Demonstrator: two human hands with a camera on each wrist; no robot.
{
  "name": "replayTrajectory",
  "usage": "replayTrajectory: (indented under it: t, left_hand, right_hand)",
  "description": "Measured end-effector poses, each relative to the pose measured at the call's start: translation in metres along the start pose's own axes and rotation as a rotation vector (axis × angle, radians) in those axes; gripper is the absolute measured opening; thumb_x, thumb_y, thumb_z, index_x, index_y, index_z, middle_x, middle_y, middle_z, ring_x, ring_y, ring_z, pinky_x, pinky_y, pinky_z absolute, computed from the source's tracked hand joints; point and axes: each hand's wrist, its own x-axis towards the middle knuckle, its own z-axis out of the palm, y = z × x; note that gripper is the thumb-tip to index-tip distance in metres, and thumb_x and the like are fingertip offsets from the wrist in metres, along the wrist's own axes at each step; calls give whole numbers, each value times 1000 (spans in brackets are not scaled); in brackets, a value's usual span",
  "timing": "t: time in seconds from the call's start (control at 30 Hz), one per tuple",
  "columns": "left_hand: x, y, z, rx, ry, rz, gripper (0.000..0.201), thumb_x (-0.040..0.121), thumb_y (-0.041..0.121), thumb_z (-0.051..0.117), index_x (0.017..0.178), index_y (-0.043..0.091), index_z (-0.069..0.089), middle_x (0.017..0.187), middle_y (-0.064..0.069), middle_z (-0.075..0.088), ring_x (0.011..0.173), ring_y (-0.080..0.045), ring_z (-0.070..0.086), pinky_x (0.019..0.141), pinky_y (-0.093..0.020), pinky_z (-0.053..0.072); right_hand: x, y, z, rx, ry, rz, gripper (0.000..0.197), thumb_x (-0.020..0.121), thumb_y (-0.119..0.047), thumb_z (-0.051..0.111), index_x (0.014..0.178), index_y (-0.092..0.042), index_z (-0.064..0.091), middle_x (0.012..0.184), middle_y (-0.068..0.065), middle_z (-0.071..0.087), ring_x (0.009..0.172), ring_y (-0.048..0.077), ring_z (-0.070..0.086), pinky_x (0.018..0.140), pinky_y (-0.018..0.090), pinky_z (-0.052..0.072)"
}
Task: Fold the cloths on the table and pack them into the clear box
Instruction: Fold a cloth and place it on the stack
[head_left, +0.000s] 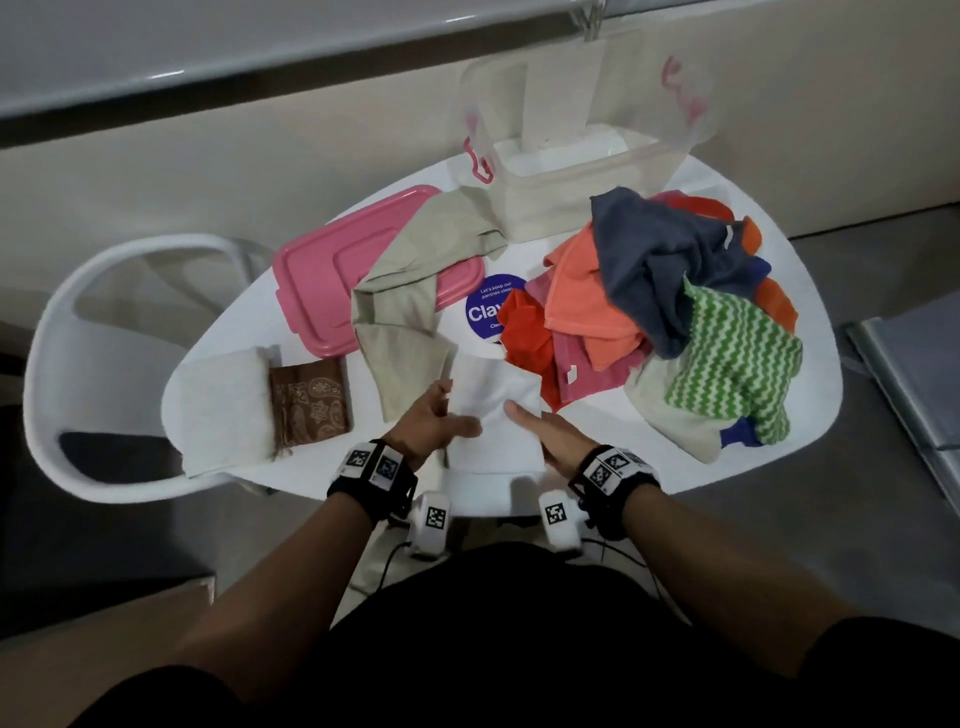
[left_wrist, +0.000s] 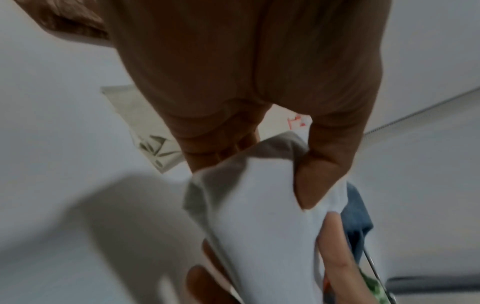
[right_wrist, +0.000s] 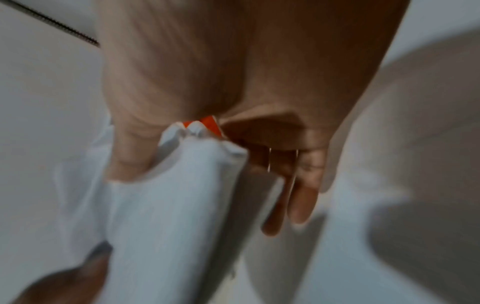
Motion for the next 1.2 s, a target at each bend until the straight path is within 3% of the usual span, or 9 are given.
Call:
replayTrajectory:
  t: [0.07, 0.17, 0.23, 0.33, 0.53, 0.8, 1.0, 1.1, 1.2]
  left_hand:
    - [-8, 1, -13, -34, 31, -12, 56, 61, 11, 79, 115, 7, 62, 93, -15, 68, 85, -34, 65, 72, -38, 51]
    - [-19, -3, -42, -2, 245, -77, 50, 66, 52, 77, 98, 14, 71, 75, -1, 68, 74, -24, 62, 64, -32, 47]
    - [-23, -11, -69, 100, 410, -64, 60, 67, 70, 71, 88, 14, 71, 76, 1, 72, 74, -23, 68, 67, -35, 55]
    - [-33, -11, -106, 321, 599, -34, 57, 79, 67, 65, 101, 15, 70, 94, -1, 70, 90, -24, 66, 85, -37, 53]
    - [-45, 11, -174, 436, 794, 15, 54, 83, 59, 65, 113, 15, 55, 95, -2, 62, 91, -25, 59, 78, -31, 42]
    - [-34, 23, -241, 514, 648, 10, 41, 90, 27, 67, 125, 18, 48, 85, -1, 65, 87, -24, 65, 74, -28, 47]
    - [-29, 15, -256, 865, 505, -37, 43, 85, 37, 65, 116, 21, 41, 87, -3, 68, 86, -26, 64, 73, -36, 51]
    - [-33, 15, -255, 1112, 544, 126, 45, 81, 36, 68, 115, 19, 44, 101, -1, 61, 93, -25, 57, 71, -34, 43]
    - [-33, 15, -248, 1322, 488, 394, 48, 76, 35, 72, 116, 16, 54, 115, -5, 54, 103, -28, 49, 79, -37, 37]
  right_hand:
    - [13, -13, 17, -60, 40, -8, 92, 63, -80, 72, 132, -21, 58, 127, -1, 66, 115, 19, 63, 105, 43, 45]
    - [11, -44, 55, -176, 71, -196, 56, 84, -58, 68, 120, -17, 63, 114, -8, 68, 104, 5, 62, 98, 27, 45]
    - [17, -53, 81, -304, 70, -253, 50, 89, -53, 63, 114, -9, 60, 110, -2, 68, 101, 11, 63, 97, 30, 46]
    - [40, -58, 118, -428, 32, -256, 41, 94, -46, 60, 119, -14, 60, 111, -2, 67, 103, 17, 62, 95, 32, 47]
    - [77, -83, 197, -361, 94, -207, 33, 94, -36, 60, 109, -7, 64, 109, 12, 71, 101, 30, 66, 94, 43, 51]
    - [122, -112, 237, -333, 152, -95, 33, 97, -26, 53, 122, -5, 59, 125, 10, 64, 112, 27, 61, 102, 39, 46]
    - [133, -108, 244, -488, 168, -67, 49, 98, -28, 48, 143, -8, 41, 143, 12, 51, 127, 29, 51, 105, 35, 39]
    - [130, -100, 253, -445, 358, -232, 58, 92, -19, 60, 144, -18, 34, 143, 10, 47, 126, 26, 52, 104, 35, 43]
    - [122, -94, 253, -680, 576, -528, 48, 79, -16, 65, 123, -21, 46, 122, 5, 50, 109, 24, 54, 94, 40, 48]
